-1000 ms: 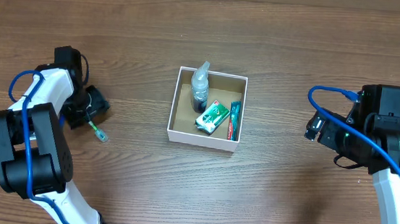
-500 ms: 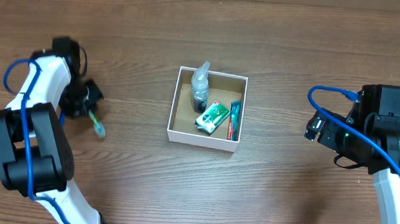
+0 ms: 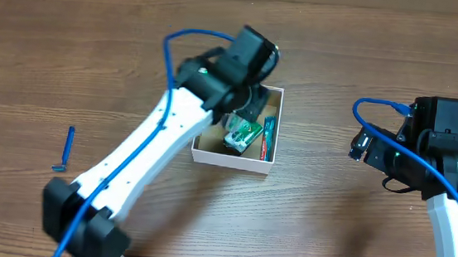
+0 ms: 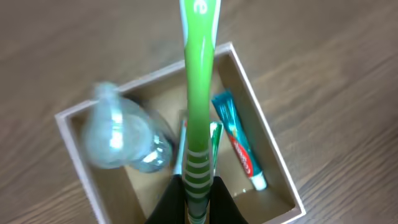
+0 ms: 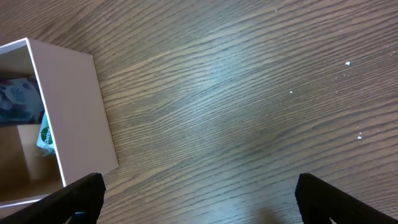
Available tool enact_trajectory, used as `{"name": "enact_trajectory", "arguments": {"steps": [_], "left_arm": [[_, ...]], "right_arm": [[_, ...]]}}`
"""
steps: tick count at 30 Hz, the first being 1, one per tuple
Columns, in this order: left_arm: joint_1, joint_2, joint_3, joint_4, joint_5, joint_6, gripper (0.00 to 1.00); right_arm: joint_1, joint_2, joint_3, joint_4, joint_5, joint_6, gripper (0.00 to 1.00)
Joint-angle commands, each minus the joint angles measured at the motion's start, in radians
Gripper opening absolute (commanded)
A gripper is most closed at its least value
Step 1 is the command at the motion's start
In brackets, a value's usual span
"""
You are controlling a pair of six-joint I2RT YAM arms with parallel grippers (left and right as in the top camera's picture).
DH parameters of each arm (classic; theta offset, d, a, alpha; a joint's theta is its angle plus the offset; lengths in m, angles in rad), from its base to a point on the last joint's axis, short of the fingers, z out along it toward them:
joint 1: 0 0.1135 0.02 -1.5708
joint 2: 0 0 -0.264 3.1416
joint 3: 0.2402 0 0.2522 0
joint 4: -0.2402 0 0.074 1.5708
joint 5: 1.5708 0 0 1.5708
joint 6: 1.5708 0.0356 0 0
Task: Pack container
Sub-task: 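Place the green toothbrush into the box and release it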
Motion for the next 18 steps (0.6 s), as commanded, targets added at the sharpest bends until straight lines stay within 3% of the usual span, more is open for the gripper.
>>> {"name": "enact_trajectory", "arguments": {"steps": [1, 5, 7, 10, 15, 18], "left_arm": [[-0.014, 0.118, -0.004, -0.022, 0.001, 0.023, 0.04], [-0.013, 0.197, -0.004, -0.029, 0.001, 0.047, 0.09], [-0.013, 0.196, -0.004, -0.028, 0.0, 0.075, 0.29], [-0.013, 0.19, -0.003, -0.046, 0.0, 0.087, 0.47], [-0.013, 0.084, 0.059, -0.149, -0.103, -0.011, 0.5], [-0.003, -0.12, 0.072, -0.176, -0.27, -0.123, 0.51]], "right_arm": [[0.0, -0.004, 0.0, 0.006, -0.001, -0.001, 1.0], [0.0, -0.004, 0.0, 0.006, -0.001, -0.001, 1.0], [0.0, -0.004, 0.0, 0.006, -0.002, -0.001, 1.0], [0.0, -0.004, 0.0, 0.006, -0.001, -0.001, 1.0], [0.0, -0.004, 0.0, 0.006, -0.001, -0.001, 1.0], [0.0, -0.004, 0.0, 0.006, -0.001, -0.002, 1.0]]}}
